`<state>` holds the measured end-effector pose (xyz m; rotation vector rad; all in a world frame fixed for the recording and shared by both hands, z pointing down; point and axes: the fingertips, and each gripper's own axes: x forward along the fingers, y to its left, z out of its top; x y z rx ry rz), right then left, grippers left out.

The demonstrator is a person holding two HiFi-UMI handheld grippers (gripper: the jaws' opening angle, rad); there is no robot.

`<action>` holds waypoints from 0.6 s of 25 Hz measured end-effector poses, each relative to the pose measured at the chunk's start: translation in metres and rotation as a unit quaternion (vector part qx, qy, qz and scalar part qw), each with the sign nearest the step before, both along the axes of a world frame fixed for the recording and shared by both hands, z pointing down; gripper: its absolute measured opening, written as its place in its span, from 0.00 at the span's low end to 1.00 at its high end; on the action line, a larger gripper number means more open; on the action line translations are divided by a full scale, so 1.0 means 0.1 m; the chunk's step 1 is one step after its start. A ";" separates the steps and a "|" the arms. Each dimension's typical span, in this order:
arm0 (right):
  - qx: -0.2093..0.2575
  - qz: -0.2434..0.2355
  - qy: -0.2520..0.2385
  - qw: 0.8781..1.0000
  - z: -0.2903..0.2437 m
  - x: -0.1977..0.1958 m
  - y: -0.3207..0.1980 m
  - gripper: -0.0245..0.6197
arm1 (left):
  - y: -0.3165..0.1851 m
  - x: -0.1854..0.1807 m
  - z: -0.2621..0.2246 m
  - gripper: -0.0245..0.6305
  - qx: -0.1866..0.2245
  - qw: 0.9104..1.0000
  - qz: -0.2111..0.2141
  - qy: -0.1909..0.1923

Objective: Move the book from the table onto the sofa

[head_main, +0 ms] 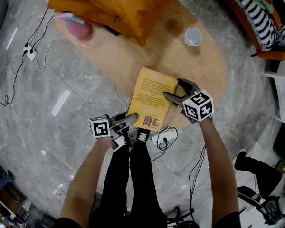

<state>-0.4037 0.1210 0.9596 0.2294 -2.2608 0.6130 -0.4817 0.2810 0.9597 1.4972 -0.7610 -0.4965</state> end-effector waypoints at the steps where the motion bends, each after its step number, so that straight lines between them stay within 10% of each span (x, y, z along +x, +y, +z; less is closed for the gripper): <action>1: -0.002 0.000 0.000 1.000 0.00 0.00 0.02 0.59 | 0.01 0.01 -0.02 0.27 0.001 1.000 0.003 0.003; 15: -0.006 0.026 0.000 1.000 -0.68 0.17 0.34 0.59 | 0.28 0.10 -0.85 0.26 0.022 0.998 0.043 0.035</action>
